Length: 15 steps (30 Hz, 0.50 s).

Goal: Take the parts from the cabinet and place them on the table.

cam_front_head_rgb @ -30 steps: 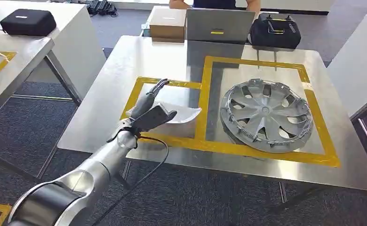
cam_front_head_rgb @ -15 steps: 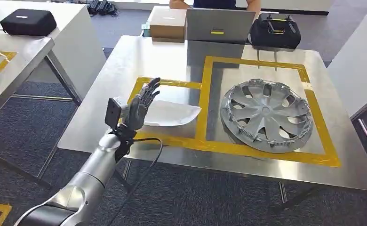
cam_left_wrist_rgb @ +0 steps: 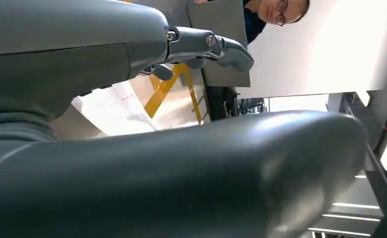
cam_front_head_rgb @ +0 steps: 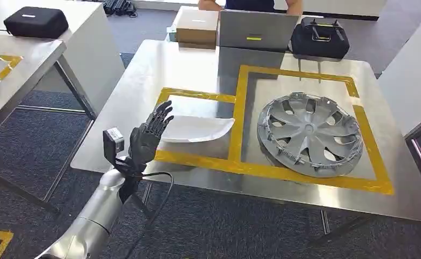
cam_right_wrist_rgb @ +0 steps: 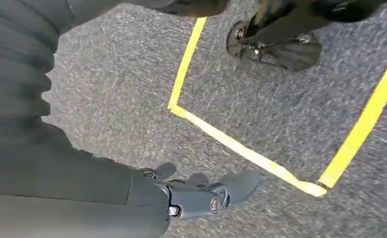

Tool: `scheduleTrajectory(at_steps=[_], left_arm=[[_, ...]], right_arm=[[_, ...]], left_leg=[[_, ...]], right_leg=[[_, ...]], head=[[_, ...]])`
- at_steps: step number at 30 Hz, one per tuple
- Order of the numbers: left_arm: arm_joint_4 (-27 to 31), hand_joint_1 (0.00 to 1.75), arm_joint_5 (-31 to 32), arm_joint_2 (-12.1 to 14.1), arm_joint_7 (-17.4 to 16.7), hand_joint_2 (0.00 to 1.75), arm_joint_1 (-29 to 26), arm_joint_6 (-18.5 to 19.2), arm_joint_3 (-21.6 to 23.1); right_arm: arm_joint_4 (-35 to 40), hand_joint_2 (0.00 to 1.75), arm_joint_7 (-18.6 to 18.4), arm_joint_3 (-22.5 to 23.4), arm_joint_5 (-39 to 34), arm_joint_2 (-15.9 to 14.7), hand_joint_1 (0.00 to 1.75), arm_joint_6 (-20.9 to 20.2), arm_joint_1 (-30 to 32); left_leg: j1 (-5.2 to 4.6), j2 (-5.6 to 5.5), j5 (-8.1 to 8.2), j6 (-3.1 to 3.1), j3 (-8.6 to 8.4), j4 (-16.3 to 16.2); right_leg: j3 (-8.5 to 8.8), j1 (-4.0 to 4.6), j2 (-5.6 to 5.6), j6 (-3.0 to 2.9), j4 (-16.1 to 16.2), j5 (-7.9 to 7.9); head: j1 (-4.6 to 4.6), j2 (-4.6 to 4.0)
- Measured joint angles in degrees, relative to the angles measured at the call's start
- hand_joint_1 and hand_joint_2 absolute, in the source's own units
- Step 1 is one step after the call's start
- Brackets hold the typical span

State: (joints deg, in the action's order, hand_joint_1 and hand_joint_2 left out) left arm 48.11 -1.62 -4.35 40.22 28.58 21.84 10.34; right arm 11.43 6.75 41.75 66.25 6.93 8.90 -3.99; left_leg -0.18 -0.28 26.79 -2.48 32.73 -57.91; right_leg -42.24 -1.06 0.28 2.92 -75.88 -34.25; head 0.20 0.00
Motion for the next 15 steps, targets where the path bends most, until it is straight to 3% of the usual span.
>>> scheduleTrajectory(at_steps=[1,3,4,5,8,10,13,14,15], left_arm=[[0.72,0.0,-0.04,0.11,0.0,0.0,-0.53,-0.04,0.15],[2.12,0.0,-0.11,0.35,0.0,0.0,-1.12,-0.26,0.57],[2.96,0.0,-0.15,0.5,0.0,0.0,-1.47,-0.26,0.7],[3.65,0.0,-0.26,0.72,-0.04,0.0,-1.74,-0.26,0.89],[5.4,0.0,-0.44,1.0,-0.07,0.0,-2.7,-0.26,1.42],[6.78,0.0,-0.48,1.22,-0.04,0.0,-3.28,-0.22,1.49],[7.73,0.0,-0.5,1.29,-0.04,0.0,-4.06,-0.22,1.92],[8.02,0.0,-0.5,1.31,-0.07,0.0,-4.66,-0.22,2.01],[8.3,0.0,-0.5,1.33,-0.11,0.0,-5.13,-0.22,2.12]], right_arm=[[0.0,1.75,-0.04,0.0,0.11,-0.07,0.0,0.0,0.07],[0.0,1.75,-0.37,0.0,0.44,-0.22,0.0,0.0,-0.01],[0.0,1.75,-0.59,0.0,0.46,-0.22,0.0,-0.04,-0.11],[0.0,1.75,-0.66,0.0,0.59,-0.2,0.0,-0.07,-0.16],[0.0,1.75,-0.83,0.0,0.87,-0.2,0.0,-0.13,-0.07],[0.0,1.75,-1.42,0.0,0.85,-0.2,0.0,-0.07,-0.17],[0.0,1.75,-1.79,0.0,0.64,-0.2,0.0,-0.04,-0.18],[0.0,1.75,-1.79,0.02,0.46,-0.2,0.0,-0.04,-0.17],[0.0,0.0,-1.79,0.04,0.39,-0.2,0.0,-0.04,-0.18]], left_leg=[[0.11,-0.01,0.11,0.16,0.0,-0.14],[0.41,-0.09,0.55,0.83,-0.01,-0.77],[0.29,-0.13,0.9,1.38,0.13,-1.12],[0.04,-0.19,1.13,1.77,0.23,-1.37],[0.25,-0.19,0.91,2.91,-0.09,-0.73],[0.34,-0.08,2.02,3.61,0.41,-2.05],[0.53,-0.03,8.26,4.32,6.48,-14.65],[0.54,-0.03,9.24,4.39,8.34,-18.32],[0.59,-0.03,8.7,4.4,8.87,-19.01]], right_leg=[[1.11,-0.08,-0.01,0.02,2.76,2.12],[6.24,-0.29,-0.09,0.08,13.37,7.46],[7.75,-0.32,-0.12,-0.11,16.49,7.08],[7.69,0.04,0.21,-0.91,16.8,7.41],[7.64,0.27,0.22,-2.19,16.61,7.33],[7.99,-0.16,0.13,-2.97,17.12,7.59],[7.97,-0.12,-0.03,-3.36,17.1,7.42],[7.97,-0.12,-0.03,-3.37,17.09,7.41],[8.0,-0.12,0.0,-3.37,17.09,7.4]], head=[[0.02,0.0],[0.09,0.0],[0.22,0.0],[0.31,0.0],[-0.07,0.0],[-0.28,0.0],[-0.96,0.0],[-1.01,0.0],[-1.09,0.0]])
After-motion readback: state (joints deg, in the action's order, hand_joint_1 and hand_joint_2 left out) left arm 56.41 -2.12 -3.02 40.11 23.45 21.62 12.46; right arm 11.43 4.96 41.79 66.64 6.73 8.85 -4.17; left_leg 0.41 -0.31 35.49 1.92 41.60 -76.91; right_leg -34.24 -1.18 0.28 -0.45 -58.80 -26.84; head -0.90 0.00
